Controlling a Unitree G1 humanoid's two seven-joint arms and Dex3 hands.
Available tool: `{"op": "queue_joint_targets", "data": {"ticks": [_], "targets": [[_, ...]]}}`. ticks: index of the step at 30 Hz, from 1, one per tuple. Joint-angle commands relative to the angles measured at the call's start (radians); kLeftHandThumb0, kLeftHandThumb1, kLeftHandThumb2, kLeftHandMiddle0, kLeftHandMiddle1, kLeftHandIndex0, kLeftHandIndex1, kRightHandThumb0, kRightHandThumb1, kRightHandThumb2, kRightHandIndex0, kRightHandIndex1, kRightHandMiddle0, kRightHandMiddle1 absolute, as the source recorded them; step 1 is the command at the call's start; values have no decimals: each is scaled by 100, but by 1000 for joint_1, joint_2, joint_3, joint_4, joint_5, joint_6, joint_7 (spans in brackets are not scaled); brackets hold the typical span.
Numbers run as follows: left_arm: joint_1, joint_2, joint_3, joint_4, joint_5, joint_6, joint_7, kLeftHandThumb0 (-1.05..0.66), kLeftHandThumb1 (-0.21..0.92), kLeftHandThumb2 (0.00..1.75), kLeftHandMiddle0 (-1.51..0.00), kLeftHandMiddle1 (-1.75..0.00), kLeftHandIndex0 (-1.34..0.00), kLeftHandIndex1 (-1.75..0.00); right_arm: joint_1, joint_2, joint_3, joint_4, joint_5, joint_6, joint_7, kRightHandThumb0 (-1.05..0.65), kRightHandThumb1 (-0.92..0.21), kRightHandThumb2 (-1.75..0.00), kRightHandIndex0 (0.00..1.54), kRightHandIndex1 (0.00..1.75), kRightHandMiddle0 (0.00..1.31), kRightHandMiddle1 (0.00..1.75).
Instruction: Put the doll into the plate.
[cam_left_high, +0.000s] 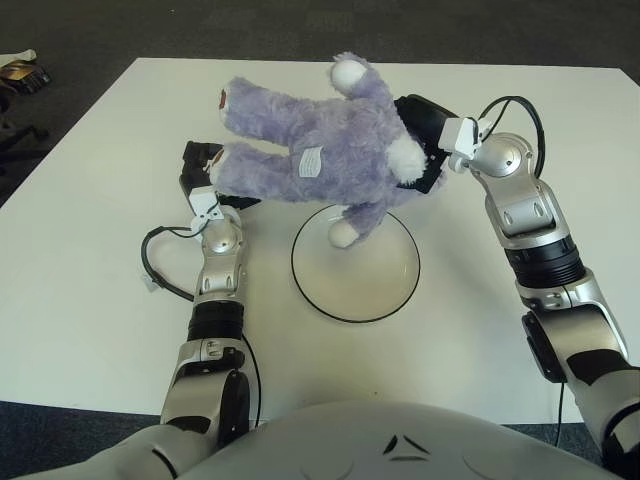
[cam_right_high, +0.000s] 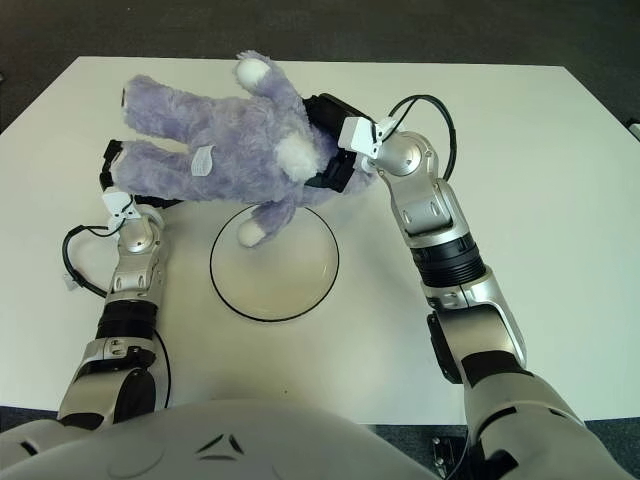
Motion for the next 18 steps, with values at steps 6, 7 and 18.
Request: {"op": "queue_joint_targets", "data": {"ticks": [6, 7, 18], "targets": [[66, 4, 7, -7, 6, 2, 1, -1, -4, 172, -92, -175, -64, -170, 0, 2, 8, -16, 0, 12, -3, 56, -10, -158, 79, 175, 106, 175], [68, 2, 7, -11, 6, -2, 1, -1, -4, 172, -92, -175, -64, -169, 1, 1, 9, -16, -1, 6, -1, 56, -10, -158, 79, 175, 105, 175], [78, 4, 3, -20, 10, -17, -1, -1, 14, 153, -63, -175, -62, -175, 9, -16, 22, -11, -18, -37, -6, 57, -9, -159, 80, 175, 106, 175]]}}
